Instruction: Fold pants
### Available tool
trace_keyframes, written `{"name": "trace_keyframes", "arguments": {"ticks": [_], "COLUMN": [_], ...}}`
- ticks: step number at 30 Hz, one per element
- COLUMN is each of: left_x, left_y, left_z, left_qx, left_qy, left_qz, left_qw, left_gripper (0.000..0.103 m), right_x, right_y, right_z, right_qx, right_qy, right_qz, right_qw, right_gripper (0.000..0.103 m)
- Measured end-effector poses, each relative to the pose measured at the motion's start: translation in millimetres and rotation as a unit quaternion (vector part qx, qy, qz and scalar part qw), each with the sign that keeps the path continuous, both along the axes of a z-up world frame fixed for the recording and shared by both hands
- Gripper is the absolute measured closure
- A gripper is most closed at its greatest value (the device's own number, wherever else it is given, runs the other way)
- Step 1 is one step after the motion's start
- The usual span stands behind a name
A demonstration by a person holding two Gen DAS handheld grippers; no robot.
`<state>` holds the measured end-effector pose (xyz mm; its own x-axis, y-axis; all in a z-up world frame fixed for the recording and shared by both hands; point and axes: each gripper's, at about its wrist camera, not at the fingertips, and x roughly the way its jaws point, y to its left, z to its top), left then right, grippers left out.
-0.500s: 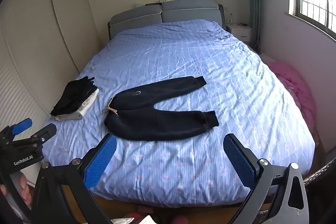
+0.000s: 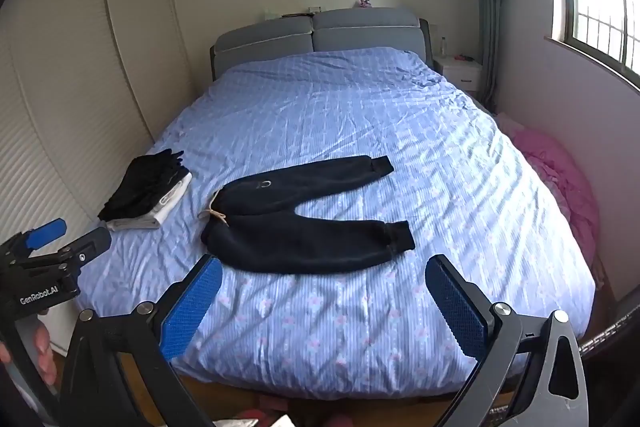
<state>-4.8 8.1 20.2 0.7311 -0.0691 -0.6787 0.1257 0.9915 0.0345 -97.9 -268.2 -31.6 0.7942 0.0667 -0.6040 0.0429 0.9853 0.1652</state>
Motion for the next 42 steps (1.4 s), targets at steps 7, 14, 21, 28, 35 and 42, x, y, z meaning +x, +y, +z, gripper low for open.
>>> {"name": "trace_keyframes", "arguments": {"ticks": [7, 14, 21, 28, 35, 42], "left_x": [-3, -3, -2, -1, 0, -1], "left_y": [-9, -8, -4, -4, 0, 4], "left_z": [7, 11, 15, 17, 22, 25], "left_qx": [0.005, -0.004, -0.005, -0.004, 0.002, 0.005], "left_qy": [-0.013, -0.008, -0.013, -0.016, -0.025, -0.034], "left_qz": [0.005, -0.005, -0.003, -0.002, 0.003, 0.007], "left_qw": [0.9999, 0.9999, 0.9999, 0.9999, 0.9997, 0.9994], "left_gripper": [0.000, 0.000, 0.000, 0.000, 0.000, 0.000], "right_x": [-12, -13, -16, -15, -10, -8], "right_y": [0, 0, 3, 2, 1, 5], "right_z": [10, 7, 5, 6, 5, 6], "right_qx": [-0.006, -0.011, -0.011, -0.009, -0.005, -0.005], "right_qy": [-0.015, -0.020, -0.025, -0.027, -0.029, -0.032], "right_qz": [0.005, 0.007, 0.006, 0.008, 0.012, 0.016], "right_qw": [1.000, 1.000, 1.000, 1.000, 1.000, 0.999], "right_gripper": [0.000, 0.000, 0.000, 0.000, 0.000, 0.000]}}
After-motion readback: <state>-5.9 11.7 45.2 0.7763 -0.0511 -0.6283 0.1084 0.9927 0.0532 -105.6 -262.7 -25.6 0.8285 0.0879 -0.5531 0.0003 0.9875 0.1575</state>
